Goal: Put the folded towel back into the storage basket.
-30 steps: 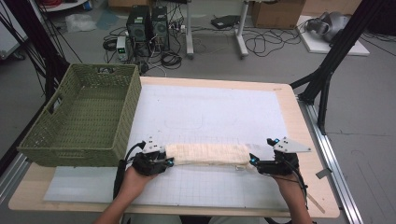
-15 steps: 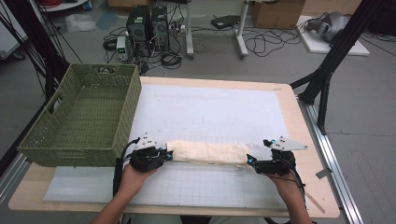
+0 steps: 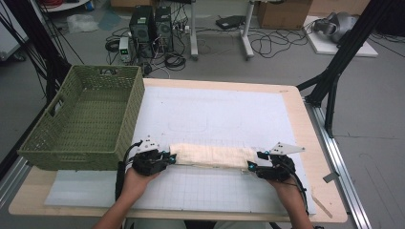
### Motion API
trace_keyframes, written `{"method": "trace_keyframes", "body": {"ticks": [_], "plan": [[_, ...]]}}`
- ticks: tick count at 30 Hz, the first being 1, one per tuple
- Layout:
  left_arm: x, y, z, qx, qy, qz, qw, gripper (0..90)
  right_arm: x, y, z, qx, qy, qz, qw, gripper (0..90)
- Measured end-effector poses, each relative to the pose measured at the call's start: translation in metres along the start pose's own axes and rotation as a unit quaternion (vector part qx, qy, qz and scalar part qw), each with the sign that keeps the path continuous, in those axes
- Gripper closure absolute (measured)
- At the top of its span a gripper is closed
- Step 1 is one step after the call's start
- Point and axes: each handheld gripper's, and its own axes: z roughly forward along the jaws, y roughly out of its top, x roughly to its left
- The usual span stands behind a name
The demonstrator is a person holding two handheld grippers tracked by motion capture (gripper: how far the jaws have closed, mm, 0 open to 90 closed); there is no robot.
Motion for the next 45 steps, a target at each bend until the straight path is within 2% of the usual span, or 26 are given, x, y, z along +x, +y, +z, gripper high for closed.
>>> {"method": "trace_keyframes", "body": {"ticks": [9,19,26,29,34,45], "plan": [[0.001,-0.001,0.001,0.004,0.001,0.000,1.0000,78.4,0.005,-0.003,0.012,0.045,-0.009,-0.027,0.9986,47.7],[0.002,-0.003,0.004,0.013,0.005,0.001,0.9999,78.3,0.005,-0.005,0.013,0.042,0.011,-0.003,0.9990,55.6],[0.002,-0.002,0.004,0.012,0.007,0.002,0.9999,78.6,0.008,-0.005,0.013,0.047,0.024,0.004,0.9986,72.2],[0.002,-0.002,0.004,0.011,0.007,0.004,0.9999,78.7,0.007,-0.004,0.013,0.047,0.031,0.009,0.9984,76.4],[0.002,0.000,0.001,0.005,0.006,0.006,1.0000,78.8,0.008,-0.001,0.012,0.046,0.021,-0.002,0.9987,78.7],[0.003,0.005,-0.007,-0.013,0.005,0.002,0.9999,78.8,0.009,0.006,0.004,0.017,0.015,0.004,0.9997,78.8]]}}
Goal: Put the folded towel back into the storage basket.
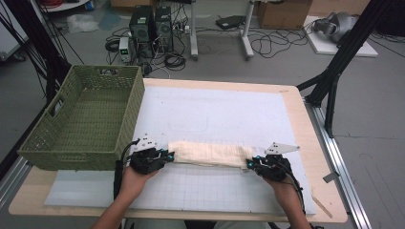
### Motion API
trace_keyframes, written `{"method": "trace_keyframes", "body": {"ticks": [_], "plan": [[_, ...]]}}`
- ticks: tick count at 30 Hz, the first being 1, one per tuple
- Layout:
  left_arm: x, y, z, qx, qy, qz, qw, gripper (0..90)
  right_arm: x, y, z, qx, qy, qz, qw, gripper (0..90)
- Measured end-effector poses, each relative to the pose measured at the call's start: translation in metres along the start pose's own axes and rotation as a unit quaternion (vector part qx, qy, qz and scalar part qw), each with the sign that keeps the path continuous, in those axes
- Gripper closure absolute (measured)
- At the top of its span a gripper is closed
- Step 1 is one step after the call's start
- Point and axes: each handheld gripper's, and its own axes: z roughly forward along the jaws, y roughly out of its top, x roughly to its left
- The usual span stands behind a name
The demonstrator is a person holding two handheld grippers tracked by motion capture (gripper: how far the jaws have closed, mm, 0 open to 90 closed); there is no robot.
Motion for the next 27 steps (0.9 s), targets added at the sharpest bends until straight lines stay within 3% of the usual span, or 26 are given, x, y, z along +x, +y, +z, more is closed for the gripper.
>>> {"method": "trace_keyframes", "body": {"ticks": [15,27], "plan": [[-0.004,0.010,-0.009,-0.027,-0.001,0.008,0.9996,78.9,-0.002,0.012,-0.013,-0.040,-0.011,0.000,0.9991,78.8],[-0.010,0.026,-0.024,-0.057,-0.003,0.026,0.9980,78.9,-0.004,0.027,-0.026,-0.074,-0.016,-0.008,0.9971,78.8]]}}
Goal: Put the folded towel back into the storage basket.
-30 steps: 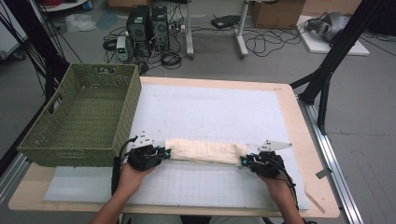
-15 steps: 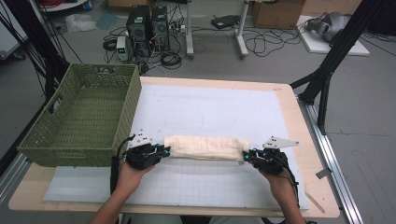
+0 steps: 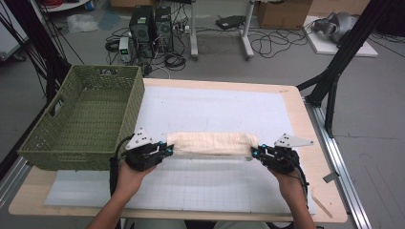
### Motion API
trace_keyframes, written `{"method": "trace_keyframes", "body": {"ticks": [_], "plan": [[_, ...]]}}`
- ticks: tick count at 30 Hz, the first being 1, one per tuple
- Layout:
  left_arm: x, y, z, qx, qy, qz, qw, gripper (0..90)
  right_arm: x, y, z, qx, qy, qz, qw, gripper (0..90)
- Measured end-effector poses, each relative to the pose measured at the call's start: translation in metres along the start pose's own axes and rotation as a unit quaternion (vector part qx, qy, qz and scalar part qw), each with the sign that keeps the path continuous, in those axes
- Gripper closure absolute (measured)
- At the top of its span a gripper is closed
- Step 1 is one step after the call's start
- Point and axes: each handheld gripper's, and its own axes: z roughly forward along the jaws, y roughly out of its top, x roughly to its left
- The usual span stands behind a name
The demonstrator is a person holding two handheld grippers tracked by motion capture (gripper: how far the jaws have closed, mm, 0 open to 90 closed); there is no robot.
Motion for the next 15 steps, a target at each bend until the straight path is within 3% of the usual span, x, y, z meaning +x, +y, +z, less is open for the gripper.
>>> {"method": "trace_keyframes", "body": {"ticks": [15], "plan": [[0.002,0.020,-0.025,-0.037,0.008,0.010,0.9992,79.0,-0.005,0.043,0.011,-0.022,-0.011,-0.025,0.9994,79.0]]}}
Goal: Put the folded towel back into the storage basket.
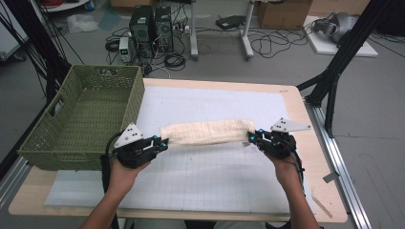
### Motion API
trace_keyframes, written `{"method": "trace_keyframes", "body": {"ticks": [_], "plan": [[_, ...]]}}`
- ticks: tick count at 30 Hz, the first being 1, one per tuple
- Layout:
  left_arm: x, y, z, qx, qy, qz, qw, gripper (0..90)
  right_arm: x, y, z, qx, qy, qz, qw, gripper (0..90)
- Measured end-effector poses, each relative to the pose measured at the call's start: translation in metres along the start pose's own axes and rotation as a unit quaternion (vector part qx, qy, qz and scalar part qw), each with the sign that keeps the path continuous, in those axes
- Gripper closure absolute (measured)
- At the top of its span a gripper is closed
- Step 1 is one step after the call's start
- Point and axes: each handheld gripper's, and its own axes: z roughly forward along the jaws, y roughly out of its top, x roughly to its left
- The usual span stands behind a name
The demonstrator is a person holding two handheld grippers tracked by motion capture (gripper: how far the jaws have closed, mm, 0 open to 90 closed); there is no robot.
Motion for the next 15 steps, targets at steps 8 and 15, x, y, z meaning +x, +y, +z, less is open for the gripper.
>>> {"method": "trace_keyframes", "body": {"ticks": [8,15], "plan": [[0.002,0.013,-0.018,-0.014,0.006,0.014,0.9998,79.1,0.000,0.031,0.015,-0.004,-0.007,-0.020,0.9998,79.4],[0.006,0.021,-0.039,-0.028,0.018,0.024,0.9992,79.1,0.007,0.058,0.032,-0.010,-0.003,-0.039,0.9992,79.6]]}}
